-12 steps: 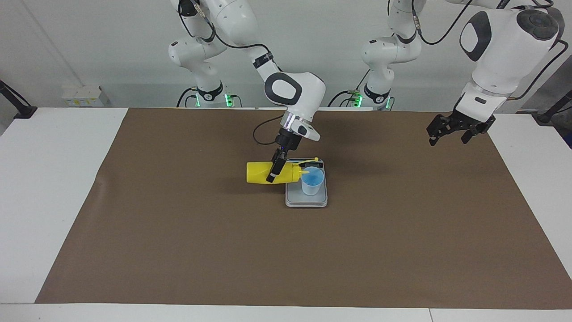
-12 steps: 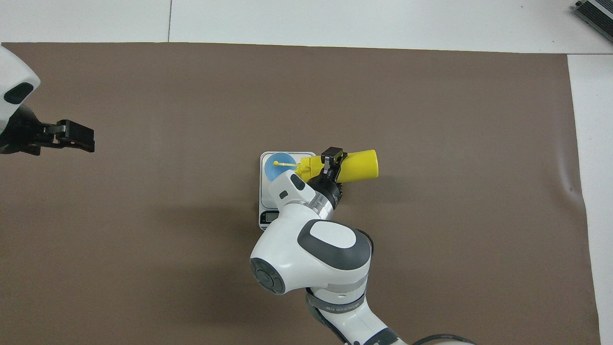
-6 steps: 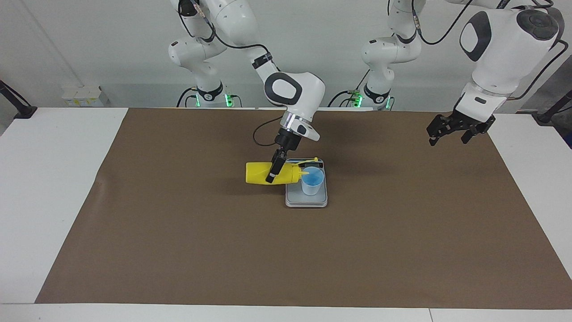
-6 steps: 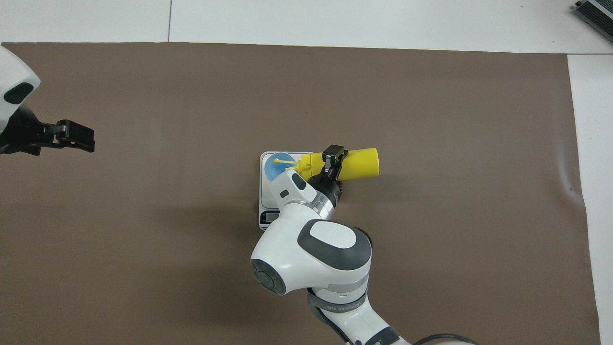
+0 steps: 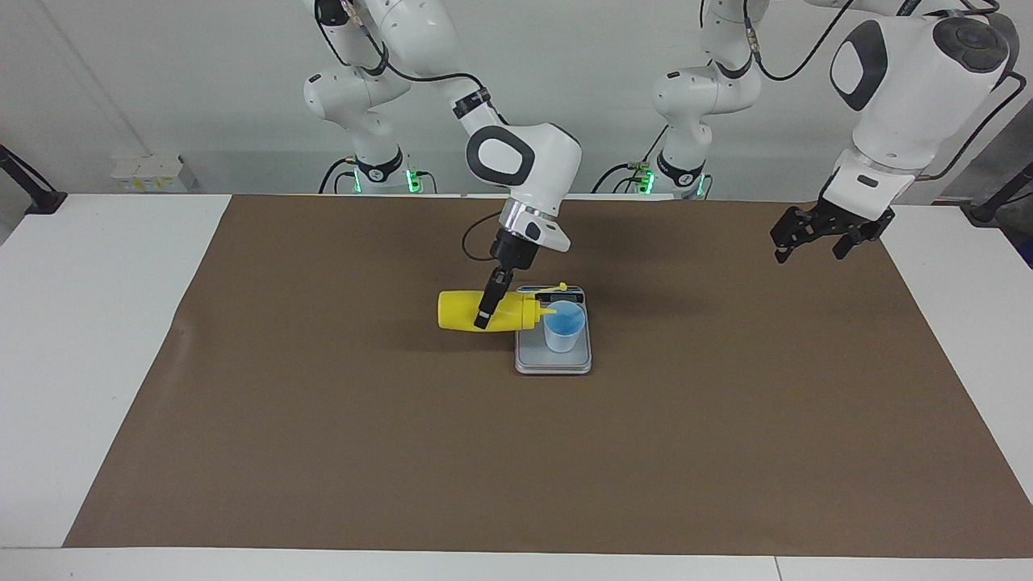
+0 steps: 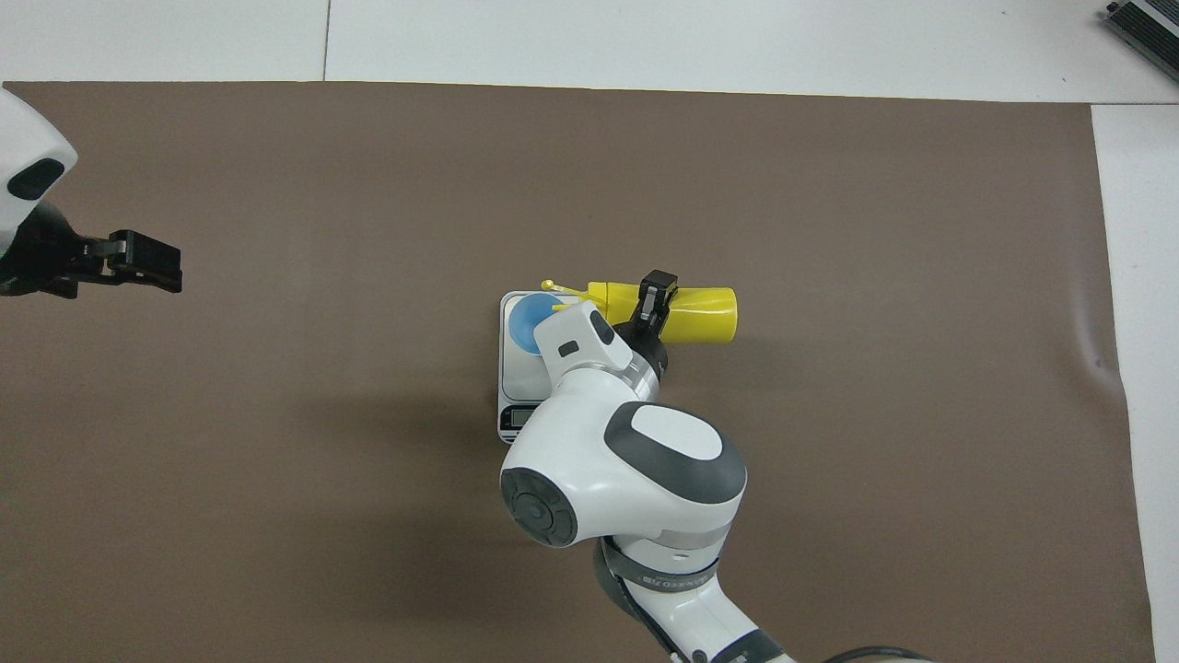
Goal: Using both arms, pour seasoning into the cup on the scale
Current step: 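Turn the bottle upright and carry it back with the right gripper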
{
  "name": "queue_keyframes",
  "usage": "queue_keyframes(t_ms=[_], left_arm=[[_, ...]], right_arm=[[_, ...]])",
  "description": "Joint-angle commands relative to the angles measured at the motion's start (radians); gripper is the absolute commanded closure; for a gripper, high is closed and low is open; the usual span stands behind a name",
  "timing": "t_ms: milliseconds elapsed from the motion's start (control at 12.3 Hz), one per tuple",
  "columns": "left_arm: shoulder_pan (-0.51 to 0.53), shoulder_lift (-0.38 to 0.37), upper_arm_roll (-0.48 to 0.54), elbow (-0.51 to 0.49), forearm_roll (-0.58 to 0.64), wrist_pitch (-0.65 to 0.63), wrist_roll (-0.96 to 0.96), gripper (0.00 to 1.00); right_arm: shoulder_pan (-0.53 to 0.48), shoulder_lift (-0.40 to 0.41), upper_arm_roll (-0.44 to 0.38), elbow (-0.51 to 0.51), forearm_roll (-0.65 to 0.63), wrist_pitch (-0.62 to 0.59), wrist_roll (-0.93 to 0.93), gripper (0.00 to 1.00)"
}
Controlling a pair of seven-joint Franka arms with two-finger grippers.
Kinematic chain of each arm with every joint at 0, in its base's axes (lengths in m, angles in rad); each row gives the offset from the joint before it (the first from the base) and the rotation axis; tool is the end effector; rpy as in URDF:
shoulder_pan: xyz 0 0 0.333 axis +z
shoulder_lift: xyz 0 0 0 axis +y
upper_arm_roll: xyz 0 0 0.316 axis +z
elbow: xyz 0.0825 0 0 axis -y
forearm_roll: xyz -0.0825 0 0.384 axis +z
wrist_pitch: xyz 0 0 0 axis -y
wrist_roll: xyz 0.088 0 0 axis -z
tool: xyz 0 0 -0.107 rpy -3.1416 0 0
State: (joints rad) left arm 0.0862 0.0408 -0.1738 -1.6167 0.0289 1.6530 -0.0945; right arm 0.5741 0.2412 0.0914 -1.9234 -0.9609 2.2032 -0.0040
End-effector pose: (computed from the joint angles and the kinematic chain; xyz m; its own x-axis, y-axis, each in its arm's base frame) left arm 0.5706 -0.0453 0.5873 1.0000 0.0046 -0.0018 0.0046 -0.9997 -0.0220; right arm 0.5068 0.3587 0.3823 0.3731 0.9135 -0.1619 0.7240 -0.1776 0.6665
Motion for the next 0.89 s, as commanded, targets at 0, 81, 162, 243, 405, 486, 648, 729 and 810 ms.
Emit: queue_keyframes(t_ms=[0, 81, 162, 243, 405, 486, 648, 729, 810], left_arm=[[0.006, -0.028, 0.000, -0.034, 0.011, 0.005, 0.009, 0.00], [0.006, -0.028, 0.000, -0.034, 0.011, 0.005, 0.009, 0.00], [0.006, -0.028, 0.000, -0.034, 0.011, 0.005, 0.009, 0.00], [0.006, -0.028, 0.000, -0.034, 0.009, 0.005, 0.009, 0.00], [0.006, -0.028, 0.000, -0.034, 0.011, 0.005, 0.009, 0.00], [0.006, -0.028, 0.000, -0.034, 0.009, 0.005, 0.009, 0.00], [0.006, -0.028, 0.000, -0.034, 0.011, 0.005, 0.009, 0.00], [0.006, -0.028, 0.000, -0.034, 0.011, 0.005, 0.009, 0.00], [0.006, -0.028, 0.000, -0.034, 0.009, 0.005, 0.009, 0.00]], right_arm=[[-0.048, -0.042, 0.007, -0.006, 0.077, 0.045, -0.023, 0.80], [-0.062, -0.049, 0.007, -0.006, 0.117, 0.056, -0.068, 0.80], [-0.072, -0.053, 0.007, -0.006, 0.186, 0.058, -0.105, 0.80], [-0.101, -0.057, 0.007, -0.006, 0.255, 0.070, -0.149, 0.80], [-0.151, -0.063, 0.007, -0.006, 0.386, 0.108, -0.242, 0.80], [-0.169, -0.063, 0.007, -0.006, 0.466, 0.125, -0.288, 0.80], [-0.220, -0.062, 0.007, -0.014, 0.610, 0.214, -0.347, 0.80], [-0.236, -0.062, 0.007, -0.019, 0.687, 0.248, -0.381, 0.80], [-0.246, -0.059, 0.007, -0.019, 0.759, 0.269, -0.433, 0.80]])
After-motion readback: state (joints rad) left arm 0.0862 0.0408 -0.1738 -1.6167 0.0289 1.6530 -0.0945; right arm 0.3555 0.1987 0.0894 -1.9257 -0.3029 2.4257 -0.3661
